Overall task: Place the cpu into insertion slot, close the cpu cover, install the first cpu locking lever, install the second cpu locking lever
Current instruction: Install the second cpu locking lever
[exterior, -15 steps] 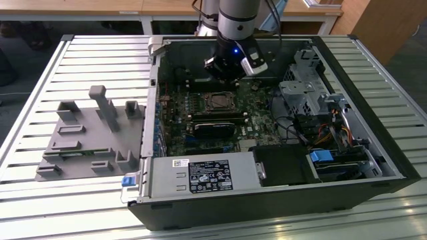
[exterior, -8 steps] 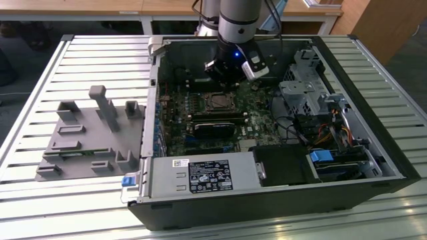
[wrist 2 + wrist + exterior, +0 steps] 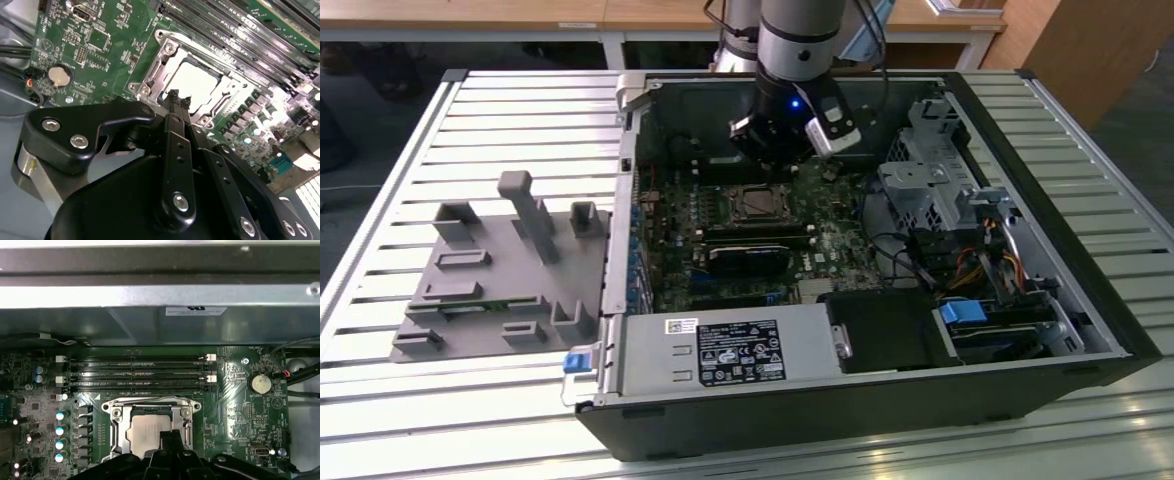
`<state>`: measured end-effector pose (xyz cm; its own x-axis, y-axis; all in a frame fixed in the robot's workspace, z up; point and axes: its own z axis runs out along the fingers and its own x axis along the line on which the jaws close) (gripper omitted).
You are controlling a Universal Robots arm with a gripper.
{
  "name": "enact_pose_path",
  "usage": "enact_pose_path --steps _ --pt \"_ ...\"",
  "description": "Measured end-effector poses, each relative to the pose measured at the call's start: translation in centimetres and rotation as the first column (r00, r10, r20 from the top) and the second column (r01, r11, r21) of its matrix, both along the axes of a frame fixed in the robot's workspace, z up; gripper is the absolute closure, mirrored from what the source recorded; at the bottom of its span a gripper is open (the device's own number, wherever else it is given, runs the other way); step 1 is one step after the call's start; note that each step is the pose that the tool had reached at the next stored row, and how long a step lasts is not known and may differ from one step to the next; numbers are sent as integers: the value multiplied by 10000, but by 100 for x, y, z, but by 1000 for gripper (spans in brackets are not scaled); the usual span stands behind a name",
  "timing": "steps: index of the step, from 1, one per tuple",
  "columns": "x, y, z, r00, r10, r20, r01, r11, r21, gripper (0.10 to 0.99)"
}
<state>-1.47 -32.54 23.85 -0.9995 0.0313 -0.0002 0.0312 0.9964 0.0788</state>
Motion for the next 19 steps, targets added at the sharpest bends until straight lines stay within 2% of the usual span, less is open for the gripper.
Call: enact_pose_path --steps 3,10,15,19 --pt "0 -30 17 10000 1 0 -1 10000 1 980" --pt "-1 -227 17 10000 0 -17 0 10000 8 980" --pt "-1 -305 16 10000 0 -33 0 10000 58 980" --pt "-2 -335 12 10000 1 -32 0 9993 370 980"
